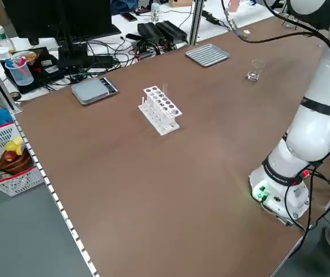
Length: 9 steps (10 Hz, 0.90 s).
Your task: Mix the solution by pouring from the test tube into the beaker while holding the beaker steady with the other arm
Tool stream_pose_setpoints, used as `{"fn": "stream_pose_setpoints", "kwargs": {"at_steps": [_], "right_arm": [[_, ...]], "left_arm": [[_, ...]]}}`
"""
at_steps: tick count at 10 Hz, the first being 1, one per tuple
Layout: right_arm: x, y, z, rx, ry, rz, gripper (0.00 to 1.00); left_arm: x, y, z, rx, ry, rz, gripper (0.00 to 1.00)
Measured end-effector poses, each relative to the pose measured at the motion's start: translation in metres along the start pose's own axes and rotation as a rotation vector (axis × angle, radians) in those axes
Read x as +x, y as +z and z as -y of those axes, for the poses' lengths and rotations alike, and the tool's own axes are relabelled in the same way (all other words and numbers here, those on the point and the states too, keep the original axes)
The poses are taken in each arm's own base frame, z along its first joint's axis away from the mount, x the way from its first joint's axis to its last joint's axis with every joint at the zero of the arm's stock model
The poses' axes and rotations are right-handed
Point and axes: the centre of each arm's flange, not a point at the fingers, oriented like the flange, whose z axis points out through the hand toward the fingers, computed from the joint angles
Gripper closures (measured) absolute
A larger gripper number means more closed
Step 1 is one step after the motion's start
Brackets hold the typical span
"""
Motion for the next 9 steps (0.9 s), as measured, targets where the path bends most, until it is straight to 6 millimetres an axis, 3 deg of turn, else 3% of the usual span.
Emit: {"fn": "stream_pose_setpoints", "kwargs": {"at_steps": [3, 9], "right_arm": [[0.000, -0.002, -0.003, 0.000, 0.005, -0.004, 0.00], [0.000, -0.009, -0.006, -0.008, 0.000, -0.019, 0.00]], "left_arm": [[-0.009, -0.012, -0.026, 0.032, -0.047, 0.021, 0.00], [-0.014, -0.014, -0.047, 0.088, -0.132, 0.030, 0.00]]}}
